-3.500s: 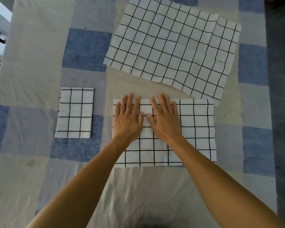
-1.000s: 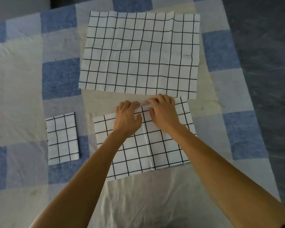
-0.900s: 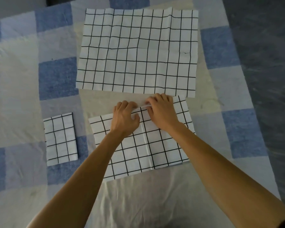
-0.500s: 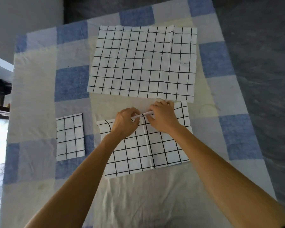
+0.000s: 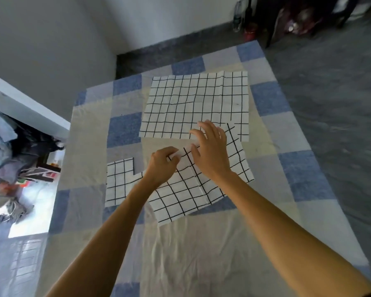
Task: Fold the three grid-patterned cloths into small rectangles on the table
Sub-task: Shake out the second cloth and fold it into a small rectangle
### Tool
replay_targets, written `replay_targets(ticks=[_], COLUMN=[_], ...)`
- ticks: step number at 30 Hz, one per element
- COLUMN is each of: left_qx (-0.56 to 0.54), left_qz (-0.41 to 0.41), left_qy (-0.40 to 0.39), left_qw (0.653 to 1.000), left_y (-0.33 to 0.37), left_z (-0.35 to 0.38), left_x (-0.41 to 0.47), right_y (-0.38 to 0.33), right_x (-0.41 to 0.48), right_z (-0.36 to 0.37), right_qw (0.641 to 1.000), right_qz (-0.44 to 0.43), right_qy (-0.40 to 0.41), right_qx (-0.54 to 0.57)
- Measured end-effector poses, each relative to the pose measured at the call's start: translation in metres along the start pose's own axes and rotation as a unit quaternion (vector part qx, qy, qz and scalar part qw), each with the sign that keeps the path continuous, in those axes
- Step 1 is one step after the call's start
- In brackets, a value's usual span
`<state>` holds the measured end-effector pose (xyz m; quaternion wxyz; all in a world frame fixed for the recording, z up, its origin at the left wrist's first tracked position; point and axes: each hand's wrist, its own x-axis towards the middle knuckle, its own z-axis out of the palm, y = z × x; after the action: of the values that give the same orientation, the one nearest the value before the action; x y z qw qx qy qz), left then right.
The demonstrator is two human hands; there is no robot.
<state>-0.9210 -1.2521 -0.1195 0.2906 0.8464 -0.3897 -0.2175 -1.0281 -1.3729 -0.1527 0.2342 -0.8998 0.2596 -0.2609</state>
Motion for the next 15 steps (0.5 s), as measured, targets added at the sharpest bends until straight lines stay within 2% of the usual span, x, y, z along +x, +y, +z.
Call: replay_targets(ticks=[3,10,15], left_qx=[-0.032,-0.104,-0.139], left_qz=[0.013,0.035,0.051], left_qy=[0.024,0.074,0.122], left_qw=[0.999,0.991,0.981], left_y=[0.016,0.036,0.039], left_z=[-0.008,-0.039,-0.066], left_x=[-0.015,-0.063,-0.106], right_y=[-0.013,-0.058,-0.106], right_x=[-0.012,-0.046,-0.079], right_z=[-0.012,-0.032,-0.046], right_qw=[0.999,0.990,0.985], right_qz=[0.002,0.066,0.032], right_qy=[0.011,0.038,0.050], right_qx=[0.036,0.117,0.164])
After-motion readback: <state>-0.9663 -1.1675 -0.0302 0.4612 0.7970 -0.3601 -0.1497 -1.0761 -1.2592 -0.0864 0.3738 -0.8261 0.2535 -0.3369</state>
